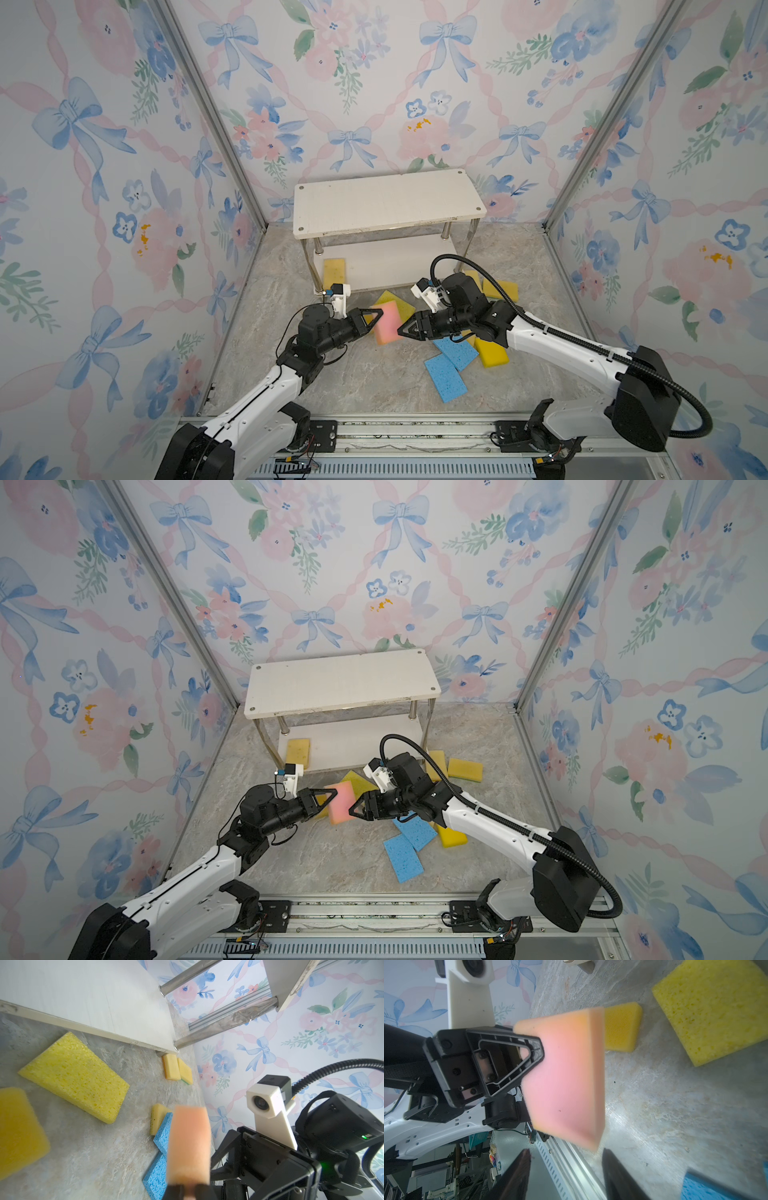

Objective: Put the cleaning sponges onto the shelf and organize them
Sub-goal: 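Lift the pink sponge with the right gripper toward the left gripper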

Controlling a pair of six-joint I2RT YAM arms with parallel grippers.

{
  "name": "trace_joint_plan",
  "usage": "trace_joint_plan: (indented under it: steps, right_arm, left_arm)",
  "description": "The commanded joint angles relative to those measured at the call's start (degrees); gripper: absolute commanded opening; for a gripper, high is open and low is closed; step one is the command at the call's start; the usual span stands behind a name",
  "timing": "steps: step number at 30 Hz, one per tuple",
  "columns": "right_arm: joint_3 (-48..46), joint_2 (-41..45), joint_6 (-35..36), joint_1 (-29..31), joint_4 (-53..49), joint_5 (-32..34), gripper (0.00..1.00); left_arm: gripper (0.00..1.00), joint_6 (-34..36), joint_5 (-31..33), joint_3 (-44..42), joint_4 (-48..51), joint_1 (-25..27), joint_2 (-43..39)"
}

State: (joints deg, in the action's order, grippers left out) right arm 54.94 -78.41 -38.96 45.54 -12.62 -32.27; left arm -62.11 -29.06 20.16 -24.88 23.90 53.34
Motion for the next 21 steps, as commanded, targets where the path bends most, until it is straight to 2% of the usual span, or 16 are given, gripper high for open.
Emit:
trace_joint_plan:
  steps: [1,7,17,21]
  right_arm:
    - [-1.96,0.89,-3.37,0.34,3.62,0.98,0.59]
    - [-3.36,-0.9,-6.25,0.99,9.69,-0.32,0.57]
    - [-2.77,-3.2,-8.4,3.38,13.04,0.2,0.51]
    - [-3.1,-3.0,-9.04,3.82,13.48,1.31,0.45]
  left_arm:
    - [0.09,-1.36,-0.84,1.63,-2.43,-0.4,-0.23]
    - [0.09,-2.47,-0.94,1.16,-2.63,-0.51,-1.48]
    - [0.09,-3.11,-0.7,0.45,-2.69,-1.23,-2.76]
    - [0.09,-3.19,-0.65,-0.01,-2.69,-1.43,-3.2]
